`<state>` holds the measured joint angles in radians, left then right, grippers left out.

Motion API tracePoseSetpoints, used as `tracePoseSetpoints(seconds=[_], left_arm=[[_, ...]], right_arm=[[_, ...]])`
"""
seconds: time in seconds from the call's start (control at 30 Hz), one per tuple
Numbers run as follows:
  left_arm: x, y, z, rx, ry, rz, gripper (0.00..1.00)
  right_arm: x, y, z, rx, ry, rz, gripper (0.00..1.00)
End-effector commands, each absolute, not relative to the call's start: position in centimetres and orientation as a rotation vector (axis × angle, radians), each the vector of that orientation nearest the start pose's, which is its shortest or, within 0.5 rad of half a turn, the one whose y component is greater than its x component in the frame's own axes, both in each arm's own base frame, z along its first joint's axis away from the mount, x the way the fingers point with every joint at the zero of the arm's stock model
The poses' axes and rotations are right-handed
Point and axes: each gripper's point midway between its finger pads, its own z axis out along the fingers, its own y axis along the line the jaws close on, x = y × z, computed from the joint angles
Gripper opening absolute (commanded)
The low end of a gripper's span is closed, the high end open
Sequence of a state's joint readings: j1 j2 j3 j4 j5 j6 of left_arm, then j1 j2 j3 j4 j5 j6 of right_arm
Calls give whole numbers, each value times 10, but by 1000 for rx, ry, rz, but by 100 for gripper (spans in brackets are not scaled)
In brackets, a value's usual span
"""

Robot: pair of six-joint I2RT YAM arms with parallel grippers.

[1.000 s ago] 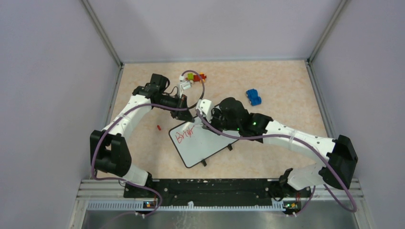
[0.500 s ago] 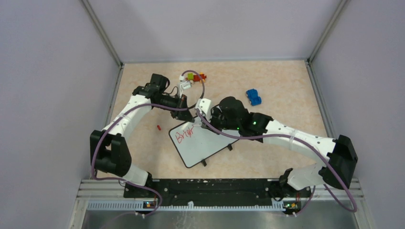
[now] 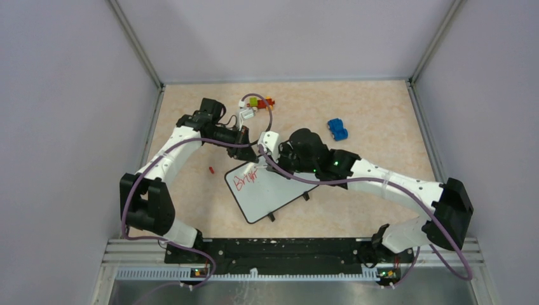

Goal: Write a sentence on the whiteboard

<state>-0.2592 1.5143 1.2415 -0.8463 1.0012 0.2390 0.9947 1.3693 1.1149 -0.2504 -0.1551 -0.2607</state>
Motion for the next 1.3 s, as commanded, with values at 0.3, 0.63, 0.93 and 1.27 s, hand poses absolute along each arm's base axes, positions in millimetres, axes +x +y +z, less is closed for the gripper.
tracePoseSetpoints(seconds=[0.3, 0.63, 0.93, 1.27], left_arm=[[242, -216, 192, 900, 2261, -1364, 0], [242, -216, 192, 898, 2264, -1360, 0], [242, -216, 192, 898, 2264, -1361, 0], [241, -216, 193, 897, 2262, -1363, 0]], right_arm=[[209, 355, 213, -1326, 1650, 601, 0], [201, 350, 204, -1345, 1663, 615, 0], [207, 345, 215, -1325, 1649, 579, 0], [206, 345, 236, -1313, 1606, 601, 0]])
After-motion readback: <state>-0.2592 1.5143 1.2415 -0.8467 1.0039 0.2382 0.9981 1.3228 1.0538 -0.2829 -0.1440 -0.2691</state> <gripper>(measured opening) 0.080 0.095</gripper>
